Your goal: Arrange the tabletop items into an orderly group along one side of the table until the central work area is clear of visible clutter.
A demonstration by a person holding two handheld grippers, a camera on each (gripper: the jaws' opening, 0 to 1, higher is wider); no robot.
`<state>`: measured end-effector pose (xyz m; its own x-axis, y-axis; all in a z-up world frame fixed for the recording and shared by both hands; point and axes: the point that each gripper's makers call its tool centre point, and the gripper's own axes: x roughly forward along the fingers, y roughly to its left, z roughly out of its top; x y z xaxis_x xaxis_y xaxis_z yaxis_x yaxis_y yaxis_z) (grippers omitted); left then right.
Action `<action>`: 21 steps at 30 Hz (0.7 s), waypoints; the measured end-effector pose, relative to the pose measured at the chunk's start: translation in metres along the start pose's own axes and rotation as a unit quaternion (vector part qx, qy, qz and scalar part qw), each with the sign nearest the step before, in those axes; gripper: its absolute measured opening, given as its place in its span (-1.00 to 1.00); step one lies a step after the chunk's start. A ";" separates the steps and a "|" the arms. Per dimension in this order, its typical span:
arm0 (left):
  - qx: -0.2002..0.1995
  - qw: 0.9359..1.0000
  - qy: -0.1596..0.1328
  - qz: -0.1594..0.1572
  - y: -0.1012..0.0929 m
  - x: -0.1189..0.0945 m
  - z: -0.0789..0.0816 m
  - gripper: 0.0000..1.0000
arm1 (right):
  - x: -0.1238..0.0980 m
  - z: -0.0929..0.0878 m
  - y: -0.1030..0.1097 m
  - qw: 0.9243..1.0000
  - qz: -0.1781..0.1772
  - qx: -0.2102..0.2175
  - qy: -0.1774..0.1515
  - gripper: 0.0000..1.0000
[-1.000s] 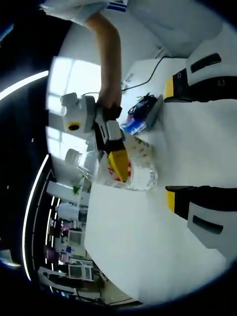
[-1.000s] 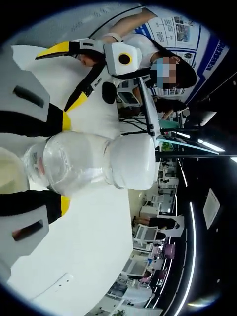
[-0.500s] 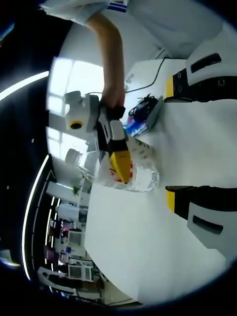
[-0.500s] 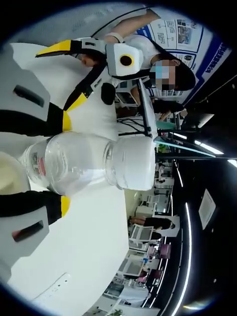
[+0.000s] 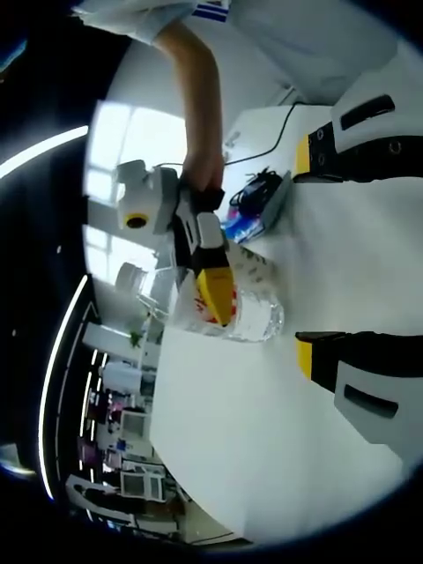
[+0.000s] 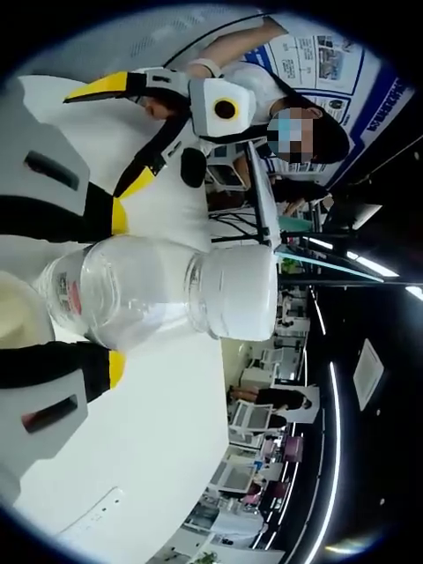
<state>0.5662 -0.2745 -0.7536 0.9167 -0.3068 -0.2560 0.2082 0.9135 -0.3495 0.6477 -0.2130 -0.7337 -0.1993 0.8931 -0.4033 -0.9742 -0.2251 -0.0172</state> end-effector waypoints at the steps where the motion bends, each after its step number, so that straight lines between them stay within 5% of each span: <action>1: 0.001 1.000 0.000 0.000 0.000 0.000 0.000 0.30 | 0.000 0.000 0.000 1.000 0.000 0.000 -0.001 -0.19; 7: 0.000 1.000 -0.001 0.001 0.000 0.001 0.000 0.30 | 0.001 -0.001 -0.001 1.000 -0.002 -0.006 0.005 -0.18; 12: -0.002 1.000 -0.001 0.001 0.000 0.000 -0.001 0.30 | 0.003 -0.001 0.003 1.000 0.004 -0.001 -0.001 0.15; 21: 0.001 1.000 -0.001 0.001 0.000 0.000 0.002 0.32 | 0.002 0.004 0.003 1.000 0.006 -0.020 0.001 0.36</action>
<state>0.5669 -0.2740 -0.7518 0.9181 -0.3043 -0.2540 0.2074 0.9148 -0.3466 0.6439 -0.2101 -0.7309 -0.2100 0.8898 -0.4051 -0.9667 -0.2509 -0.0500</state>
